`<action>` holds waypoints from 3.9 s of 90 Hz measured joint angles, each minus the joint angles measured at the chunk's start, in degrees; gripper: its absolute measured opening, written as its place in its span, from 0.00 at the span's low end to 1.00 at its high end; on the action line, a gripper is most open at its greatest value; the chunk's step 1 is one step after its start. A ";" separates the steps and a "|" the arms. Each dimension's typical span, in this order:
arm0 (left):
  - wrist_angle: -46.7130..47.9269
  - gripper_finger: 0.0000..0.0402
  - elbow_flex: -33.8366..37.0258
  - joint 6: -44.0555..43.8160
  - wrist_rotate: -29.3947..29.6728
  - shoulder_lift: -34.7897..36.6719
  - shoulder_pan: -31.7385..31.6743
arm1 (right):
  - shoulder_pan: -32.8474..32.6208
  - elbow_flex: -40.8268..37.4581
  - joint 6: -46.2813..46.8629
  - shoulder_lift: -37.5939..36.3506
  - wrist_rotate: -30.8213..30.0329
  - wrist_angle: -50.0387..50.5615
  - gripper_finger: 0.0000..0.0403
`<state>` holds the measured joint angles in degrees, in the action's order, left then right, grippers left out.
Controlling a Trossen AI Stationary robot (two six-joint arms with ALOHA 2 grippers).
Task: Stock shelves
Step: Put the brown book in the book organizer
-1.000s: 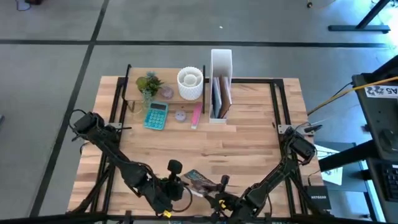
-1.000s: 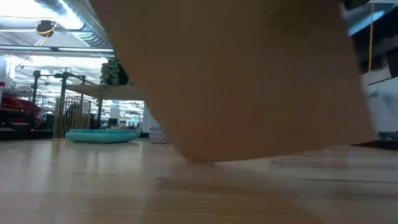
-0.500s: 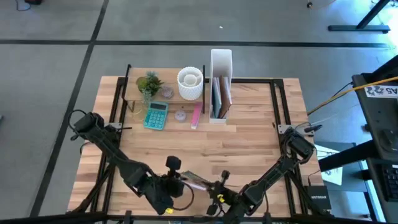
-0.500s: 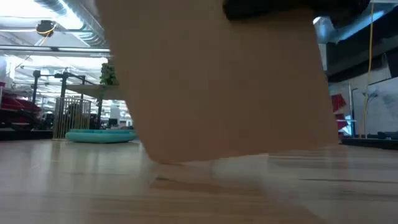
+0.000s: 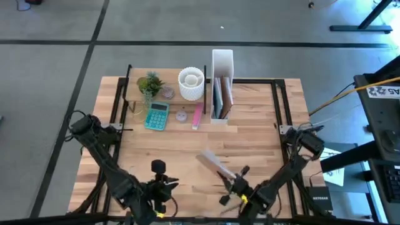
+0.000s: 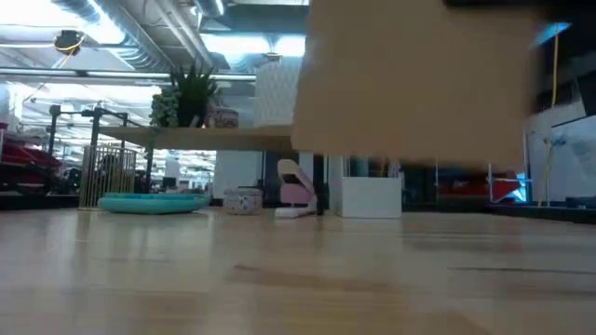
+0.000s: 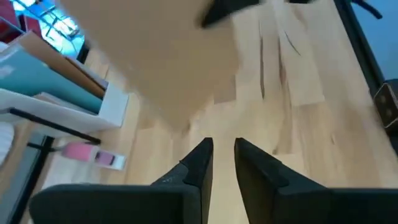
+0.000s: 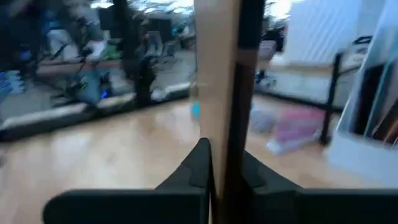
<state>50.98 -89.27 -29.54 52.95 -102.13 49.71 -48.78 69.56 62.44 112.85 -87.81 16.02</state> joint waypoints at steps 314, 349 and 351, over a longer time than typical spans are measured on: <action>-6.64 0.12 6.10 -3.02 1.70 -0.07 0.09 | 42.75 1.46 -7.80 -21.82 0.72 17.60 0.00; -6.64 0.12 6.10 -3.04 1.70 -0.07 0.09 | 42.80 1.46 -14.49 -21.83 6.88 7.78 0.00; -6.64 0.12 6.10 -3.04 1.70 -0.07 0.09 | 42.80 1.46 -14.59 -21.82 6.88 8.07 0.00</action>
<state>44.34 -83.18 -32.58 54.65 -102.19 49.80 -5.98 71.02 47.85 91.03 -80.93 24.09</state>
